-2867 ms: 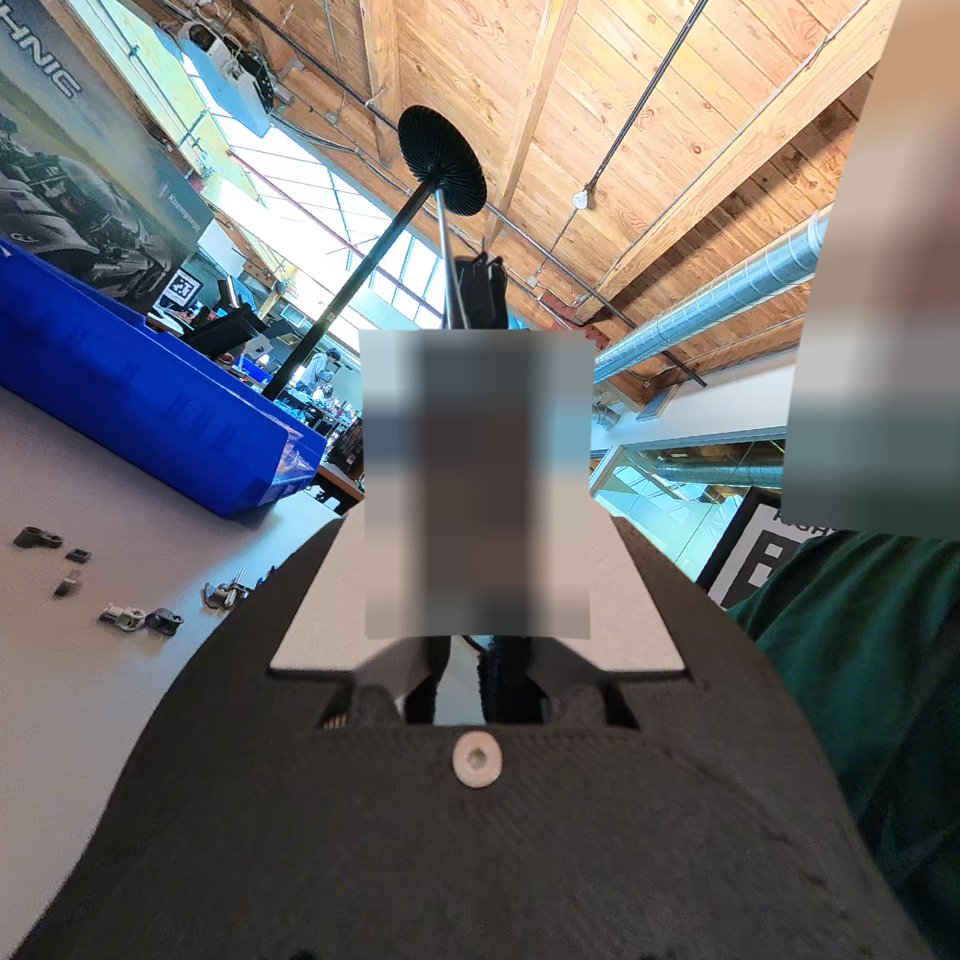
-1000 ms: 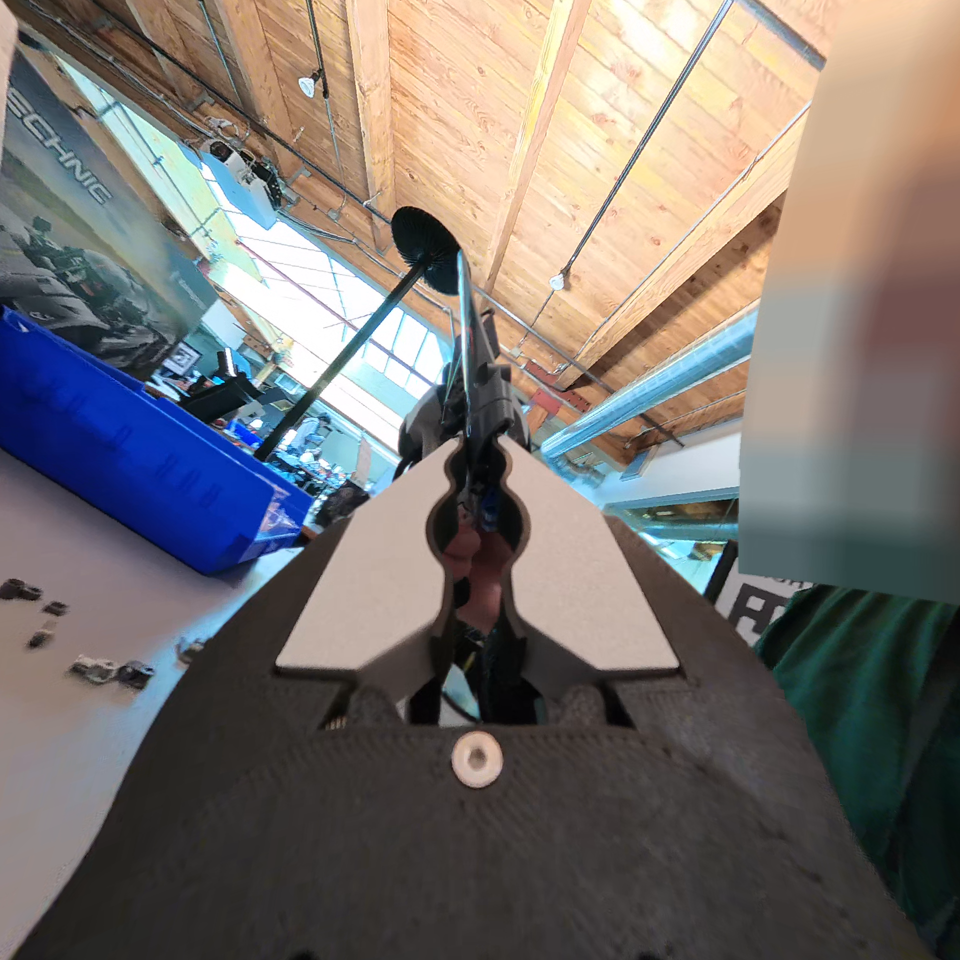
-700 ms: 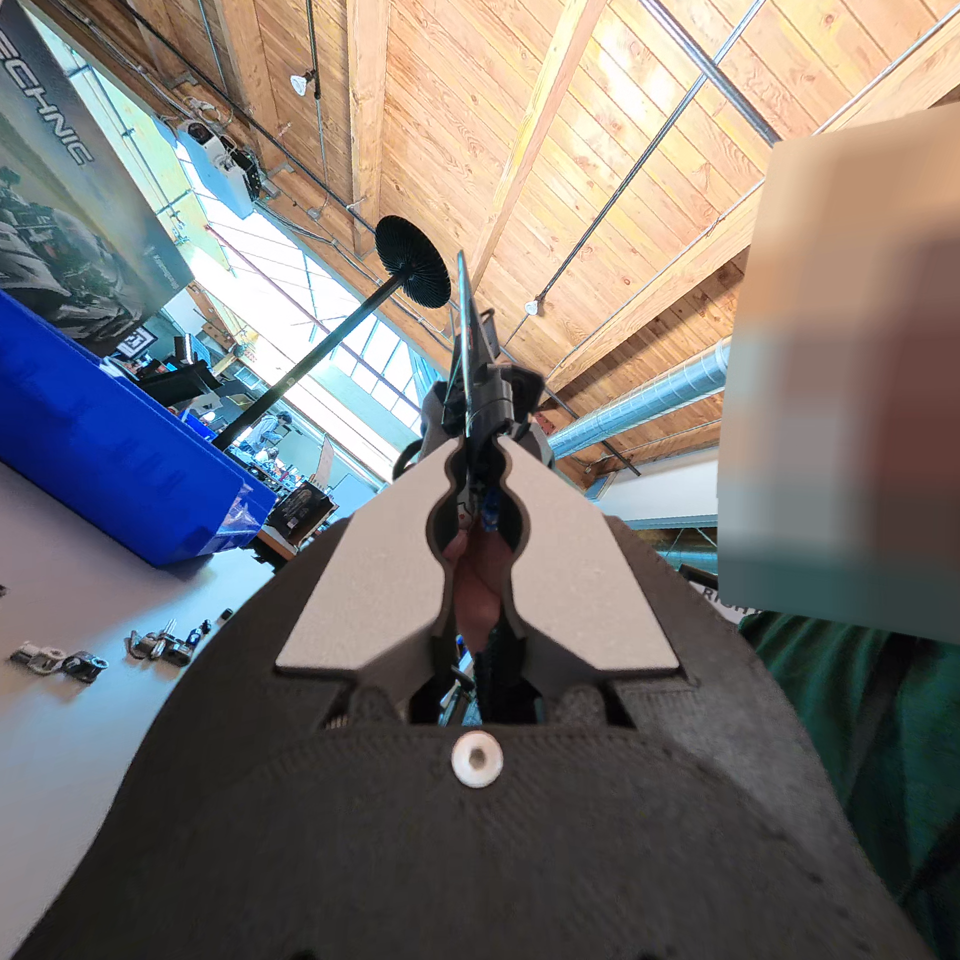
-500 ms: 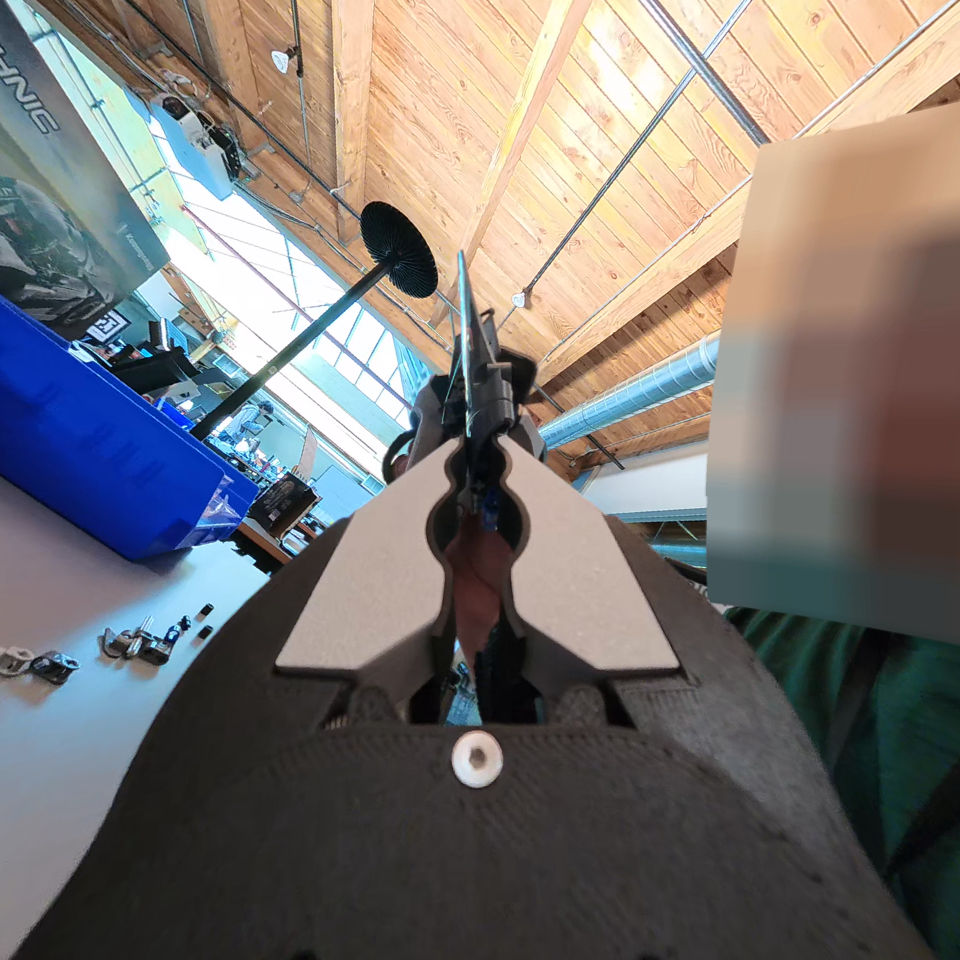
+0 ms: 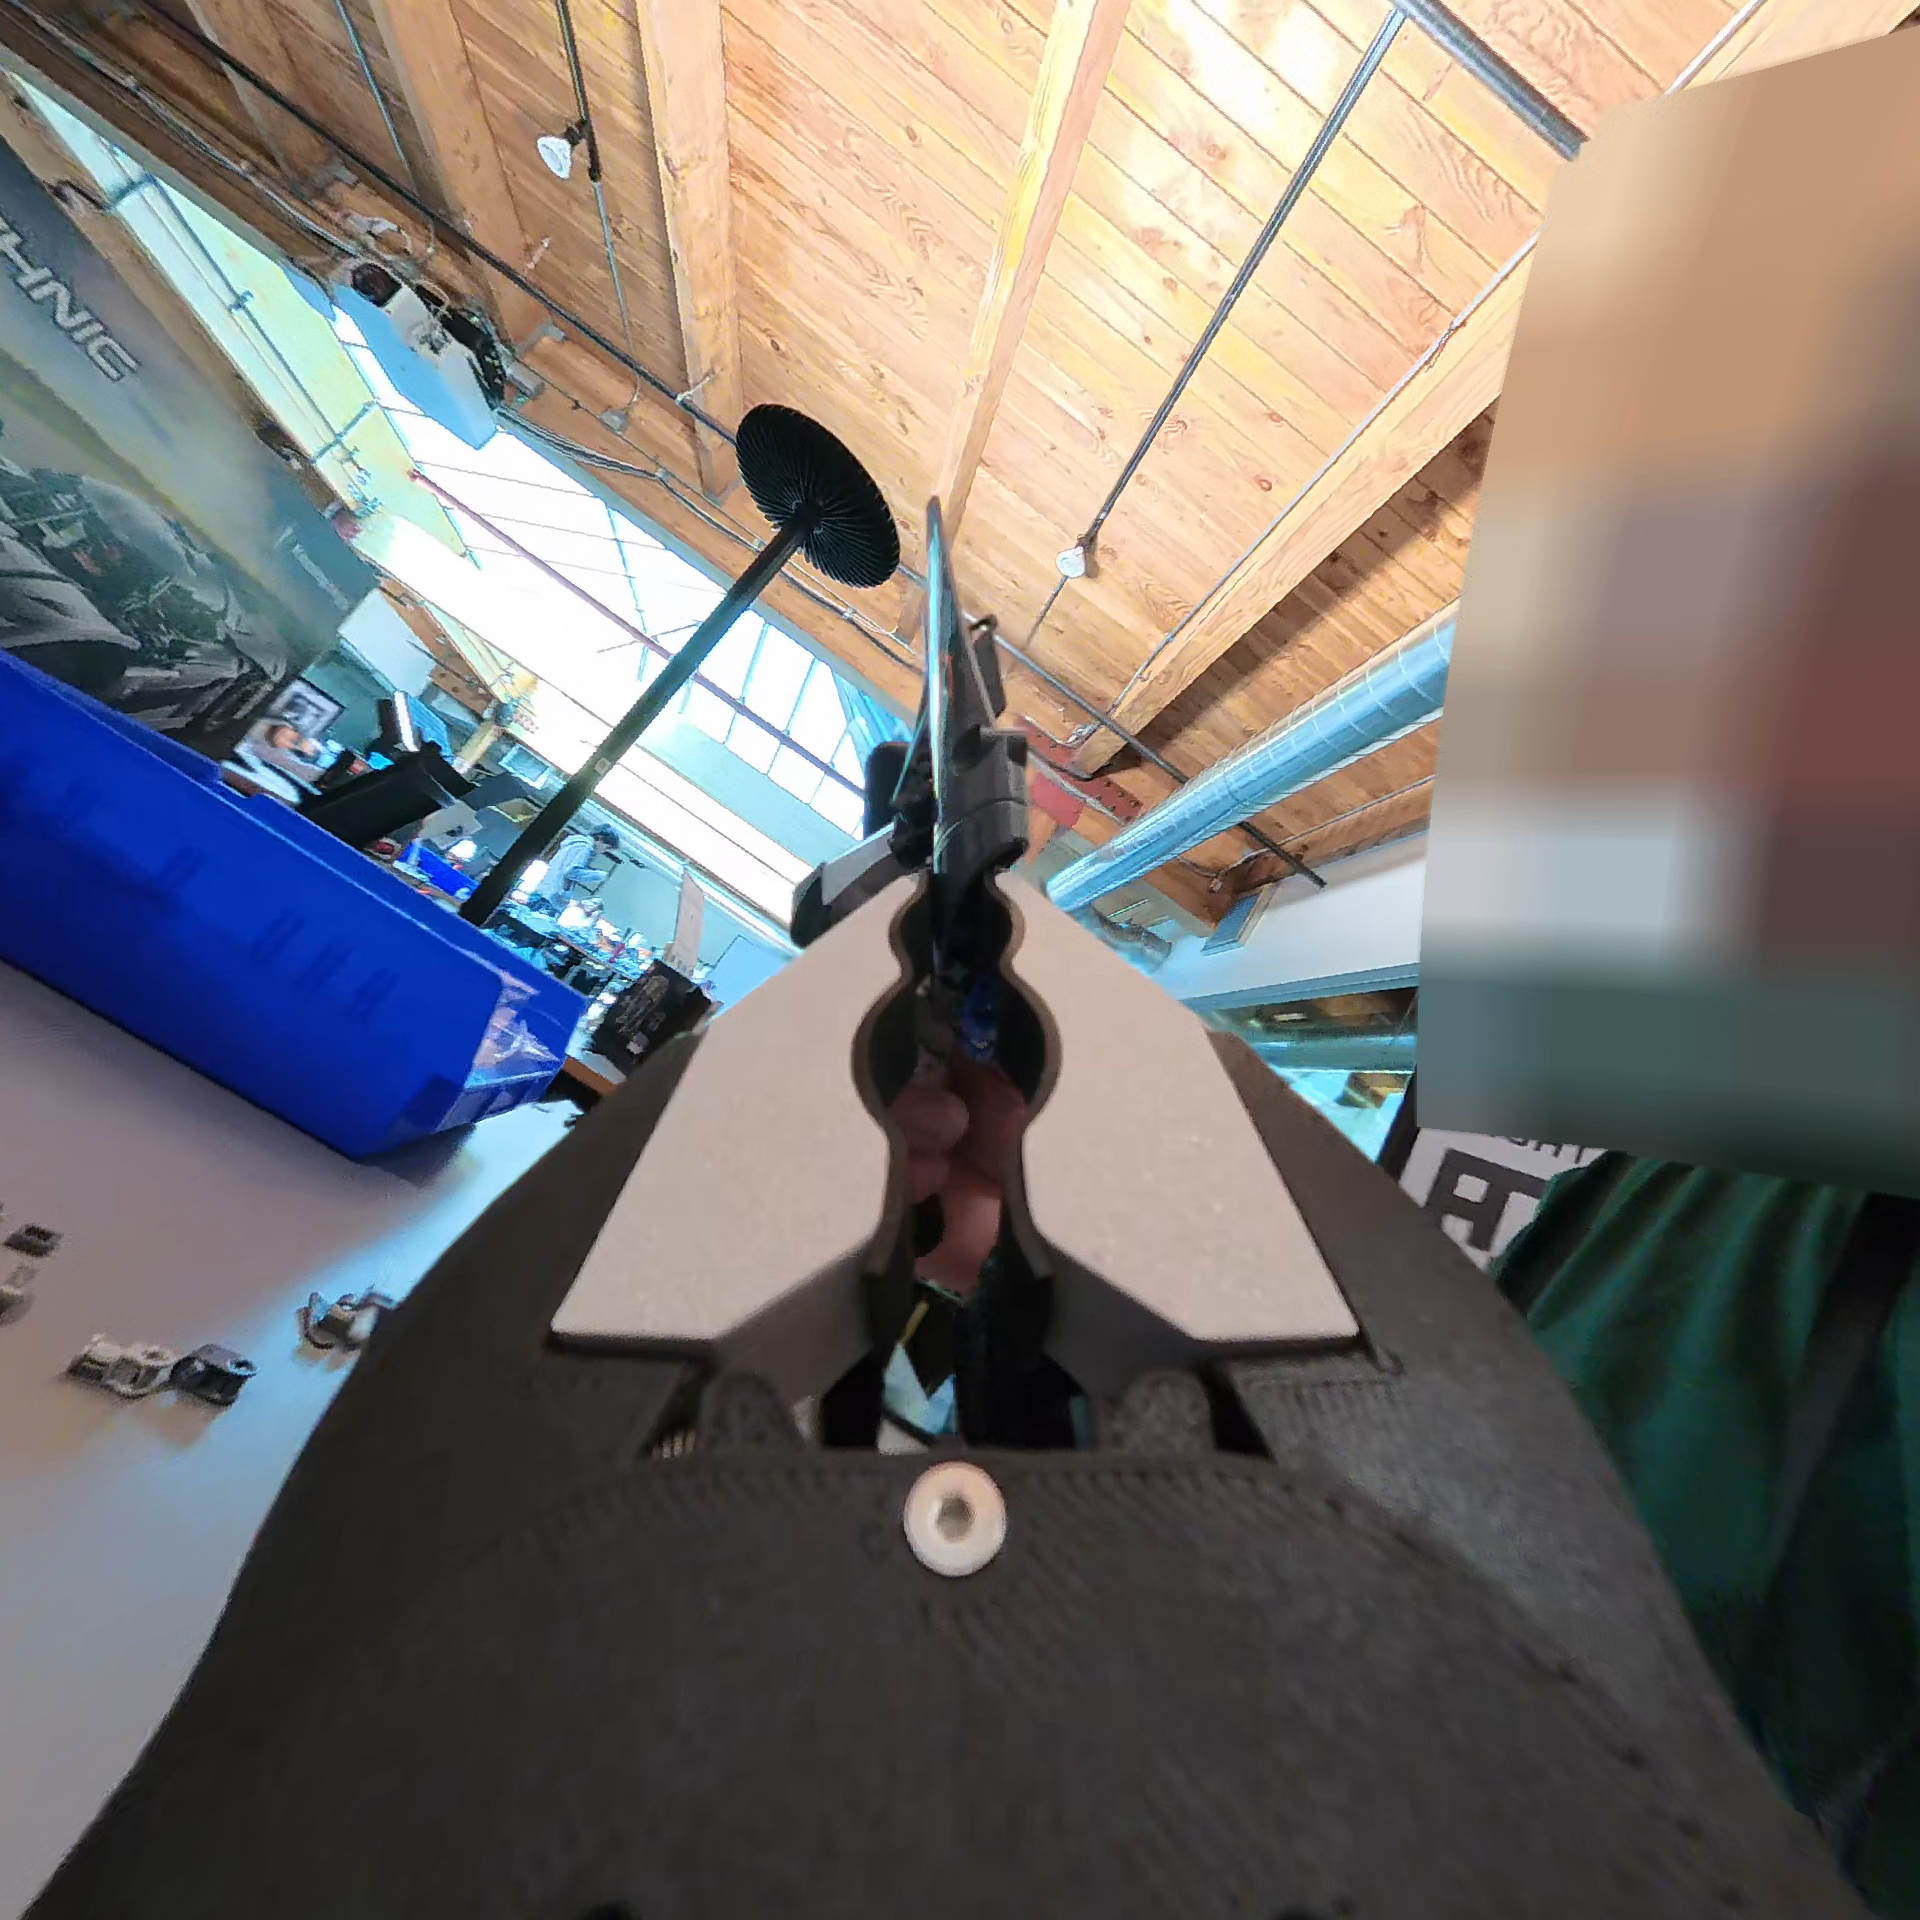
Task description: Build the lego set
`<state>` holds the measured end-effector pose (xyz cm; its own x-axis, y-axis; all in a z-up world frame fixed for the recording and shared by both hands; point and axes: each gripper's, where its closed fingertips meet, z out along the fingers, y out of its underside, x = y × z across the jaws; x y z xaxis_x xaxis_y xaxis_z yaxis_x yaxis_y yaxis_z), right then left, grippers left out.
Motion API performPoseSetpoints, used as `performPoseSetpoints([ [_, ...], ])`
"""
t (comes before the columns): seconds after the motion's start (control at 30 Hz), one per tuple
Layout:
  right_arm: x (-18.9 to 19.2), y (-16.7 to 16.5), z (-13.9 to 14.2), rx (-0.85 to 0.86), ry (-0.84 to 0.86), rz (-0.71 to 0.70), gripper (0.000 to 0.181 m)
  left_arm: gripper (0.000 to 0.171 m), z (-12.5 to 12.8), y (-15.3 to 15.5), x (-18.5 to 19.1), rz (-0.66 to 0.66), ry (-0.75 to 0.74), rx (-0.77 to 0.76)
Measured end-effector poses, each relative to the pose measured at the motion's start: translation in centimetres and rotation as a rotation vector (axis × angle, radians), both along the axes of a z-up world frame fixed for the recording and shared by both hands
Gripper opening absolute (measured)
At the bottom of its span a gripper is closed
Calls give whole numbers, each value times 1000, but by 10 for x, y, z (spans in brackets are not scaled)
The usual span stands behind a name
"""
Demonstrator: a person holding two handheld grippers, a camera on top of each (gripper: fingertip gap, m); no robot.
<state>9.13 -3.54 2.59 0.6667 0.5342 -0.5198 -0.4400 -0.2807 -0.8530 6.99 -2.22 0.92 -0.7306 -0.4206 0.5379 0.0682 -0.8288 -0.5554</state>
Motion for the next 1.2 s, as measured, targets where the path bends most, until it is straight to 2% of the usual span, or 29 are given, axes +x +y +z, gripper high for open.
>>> performPoseSetpoints([
  [0.5, 1, 2, 0, 24, 68, -25, 6, 5, -2, 2, 1, 45, 24, 37],
  [0.6, 5, -2, 1, 23, 96, -17, 5, 12, -1, -4, 2, 22, 29, 63],
  [0.7, 7, -7, -1, 17, 85, -29, 5, 7, -3, -11, 5, -5, 47, 88],
  [0.73, 7, -10, -1, 12, 77, -27, 9, 5, -4, -10, 6, 7, 59, 96],
  [0.77, 10, -13, -1, 4, 83, -37, 24, 5, -5, -9, 6, 3, 57, 85],
  [0.8, 15, -17, -3, -12, 81, -55, 31, 5, -4, -5, 5, 0, 49, 54],
  [0.83, 21, -22, -4, -13, 69, -76, 32, 5, -4, 0, 5, 10, 52, 33],
  [0.9, 33, -37, -20, -73, -15, -128, 34, 5, -7, 2, 7, 22, 77, 46],
  [0.97, 38, -55, -55, -212, -207, -148, 27, 5, -10, 6, 7, 32, 112, 43],
  [1.1, 15, -87, -117, -495, -431, -114, 42, 5, -19, 12, 6, 76, 176, 90],
  [1.2, -4, -96, -159, -651, -520, -183, 45, 5, -23, 17, 7, 90, 193, 106],
])
